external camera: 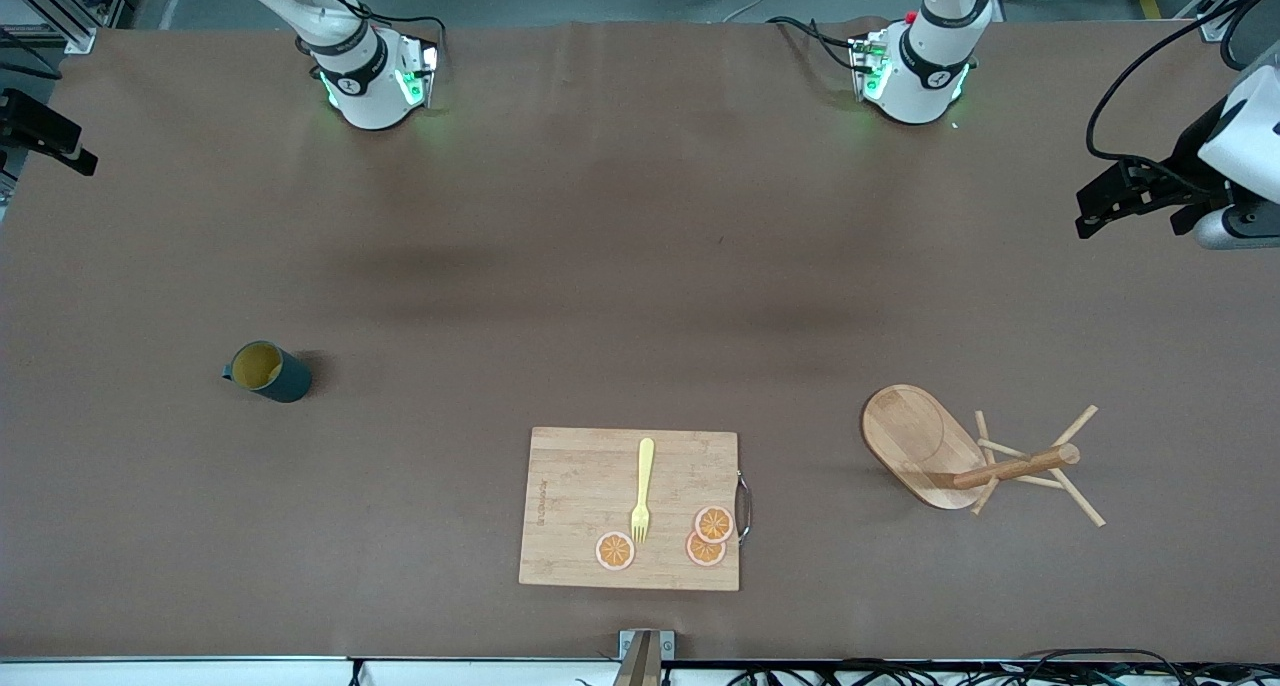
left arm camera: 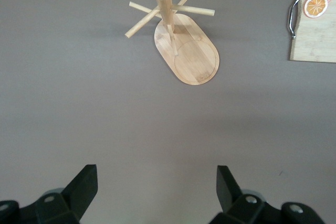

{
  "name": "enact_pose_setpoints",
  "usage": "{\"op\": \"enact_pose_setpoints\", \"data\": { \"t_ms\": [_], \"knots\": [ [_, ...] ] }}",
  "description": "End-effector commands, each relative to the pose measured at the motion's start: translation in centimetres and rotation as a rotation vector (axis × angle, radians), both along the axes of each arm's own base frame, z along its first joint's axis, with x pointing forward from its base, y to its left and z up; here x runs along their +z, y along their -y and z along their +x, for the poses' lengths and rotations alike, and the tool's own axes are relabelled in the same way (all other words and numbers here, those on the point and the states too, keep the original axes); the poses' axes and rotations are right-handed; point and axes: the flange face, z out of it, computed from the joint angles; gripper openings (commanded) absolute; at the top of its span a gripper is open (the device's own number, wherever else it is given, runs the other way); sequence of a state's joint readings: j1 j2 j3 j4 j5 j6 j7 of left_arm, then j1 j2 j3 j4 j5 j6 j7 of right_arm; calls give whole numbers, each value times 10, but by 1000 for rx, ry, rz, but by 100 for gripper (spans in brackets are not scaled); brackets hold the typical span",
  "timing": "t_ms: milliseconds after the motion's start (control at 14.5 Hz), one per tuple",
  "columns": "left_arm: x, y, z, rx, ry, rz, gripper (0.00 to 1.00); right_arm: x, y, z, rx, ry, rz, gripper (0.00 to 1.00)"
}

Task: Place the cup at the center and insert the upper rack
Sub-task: 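Reach the right gripper down to the teal mug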

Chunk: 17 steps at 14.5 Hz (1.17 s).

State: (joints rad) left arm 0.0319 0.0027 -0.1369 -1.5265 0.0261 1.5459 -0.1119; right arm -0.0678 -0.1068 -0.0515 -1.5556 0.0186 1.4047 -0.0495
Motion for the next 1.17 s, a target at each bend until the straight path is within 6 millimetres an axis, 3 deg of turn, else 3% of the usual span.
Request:
{"op": "enact_pose_setpoints", "data": {
  "t_ms": [0,345,483,966,1103],
  "knots": [
    [7,-3,-1,-5,6,1,100,5,-1,-8,-18,25,35,100],
    [5,-2,0,-15,3,15,100,13,-1,-8,-10,31,21,100],
    [2,-2,-1,-16,-14,16,100,3,-1,1,-11,14,16,100],
    [2,-4,-2,-16,-20,16,100,-134,26,103,-41,-39,10,100],
    [1,-4,-2,-14,-22,14,100,-175,26,120,72,-47,18,100]
  ]
}}
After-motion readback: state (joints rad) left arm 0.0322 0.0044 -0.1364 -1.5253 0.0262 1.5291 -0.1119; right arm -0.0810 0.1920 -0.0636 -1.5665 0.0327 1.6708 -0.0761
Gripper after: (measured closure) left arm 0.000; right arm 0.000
